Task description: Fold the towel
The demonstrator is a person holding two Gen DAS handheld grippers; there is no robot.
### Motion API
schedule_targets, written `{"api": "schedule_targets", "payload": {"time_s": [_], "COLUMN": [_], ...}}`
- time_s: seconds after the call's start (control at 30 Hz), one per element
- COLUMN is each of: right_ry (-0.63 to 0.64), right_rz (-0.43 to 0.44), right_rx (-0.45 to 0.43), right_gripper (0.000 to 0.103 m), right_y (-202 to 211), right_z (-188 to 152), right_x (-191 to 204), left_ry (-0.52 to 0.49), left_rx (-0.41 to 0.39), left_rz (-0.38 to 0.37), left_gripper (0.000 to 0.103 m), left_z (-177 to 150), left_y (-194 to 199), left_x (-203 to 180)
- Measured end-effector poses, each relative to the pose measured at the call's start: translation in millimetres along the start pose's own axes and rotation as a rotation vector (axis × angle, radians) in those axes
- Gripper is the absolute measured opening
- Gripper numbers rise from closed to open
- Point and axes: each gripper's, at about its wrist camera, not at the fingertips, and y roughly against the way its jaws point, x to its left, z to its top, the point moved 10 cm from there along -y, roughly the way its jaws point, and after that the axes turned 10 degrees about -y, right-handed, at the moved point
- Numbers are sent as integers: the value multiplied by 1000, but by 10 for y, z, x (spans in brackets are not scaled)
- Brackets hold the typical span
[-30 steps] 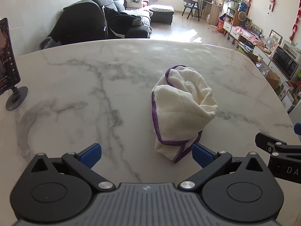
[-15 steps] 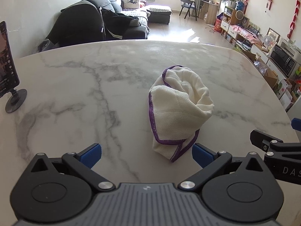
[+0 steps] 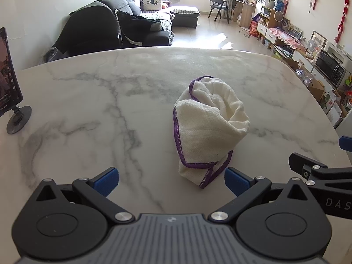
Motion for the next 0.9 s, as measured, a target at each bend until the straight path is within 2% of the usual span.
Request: {"api": "schedule_targets", "payload": {"time_s": [0.9], "right_ry": [25], "right_rz": [-3], "right_rx": [-11], "right_gripper": [103], "right_y": [41], "right_z": [-14], "right_x": [75], "left_ry": [-6], "left_rx": [1], "left_rz": [1], "left_gripper": [102], "left_z": [24], "left_y": [10], "left_x": [10]}}
